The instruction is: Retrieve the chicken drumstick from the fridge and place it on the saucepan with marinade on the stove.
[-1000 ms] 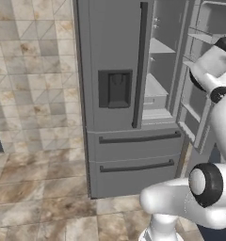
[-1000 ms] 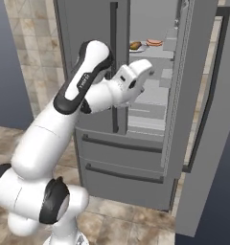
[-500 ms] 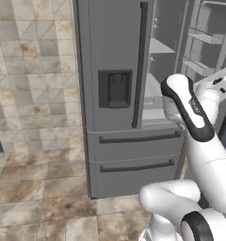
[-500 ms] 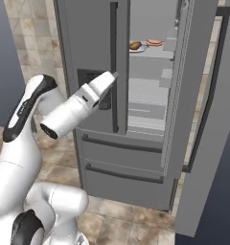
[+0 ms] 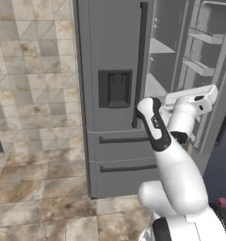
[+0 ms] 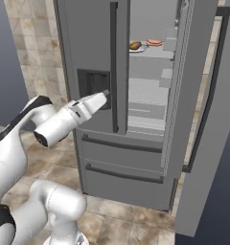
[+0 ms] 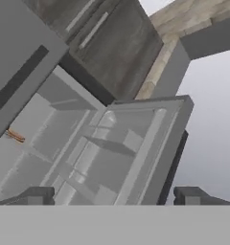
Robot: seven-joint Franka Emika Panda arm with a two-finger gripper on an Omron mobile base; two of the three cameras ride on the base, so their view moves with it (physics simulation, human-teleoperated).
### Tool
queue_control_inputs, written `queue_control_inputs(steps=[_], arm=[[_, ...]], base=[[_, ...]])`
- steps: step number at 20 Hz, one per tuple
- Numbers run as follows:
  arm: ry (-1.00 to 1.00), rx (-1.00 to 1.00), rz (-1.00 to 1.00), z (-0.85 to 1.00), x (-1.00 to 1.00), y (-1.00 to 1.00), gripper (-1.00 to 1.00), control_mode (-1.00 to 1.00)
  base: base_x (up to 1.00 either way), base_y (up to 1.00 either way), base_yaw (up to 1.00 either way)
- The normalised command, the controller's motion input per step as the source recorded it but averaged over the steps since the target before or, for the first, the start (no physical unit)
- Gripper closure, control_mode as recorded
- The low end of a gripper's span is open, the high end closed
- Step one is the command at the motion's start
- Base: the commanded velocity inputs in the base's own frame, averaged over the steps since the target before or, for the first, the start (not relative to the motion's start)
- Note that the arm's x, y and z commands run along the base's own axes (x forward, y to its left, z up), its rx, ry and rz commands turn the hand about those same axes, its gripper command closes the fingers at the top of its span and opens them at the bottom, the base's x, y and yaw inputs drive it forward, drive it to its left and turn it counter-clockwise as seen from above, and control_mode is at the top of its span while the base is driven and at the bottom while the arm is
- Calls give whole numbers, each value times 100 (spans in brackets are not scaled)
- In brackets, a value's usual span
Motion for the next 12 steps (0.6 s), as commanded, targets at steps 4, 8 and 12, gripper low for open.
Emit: queue_control_inputs(steps=[4,8,12], arm=[[4,38,27,1,-5,25,-100,-100],[8,34,30,4,-15,24,-100,-100],[0,4,10,0,-17,0,-100,-100]], base=[[0,0,0],[0,0,0],[0,0,0]])
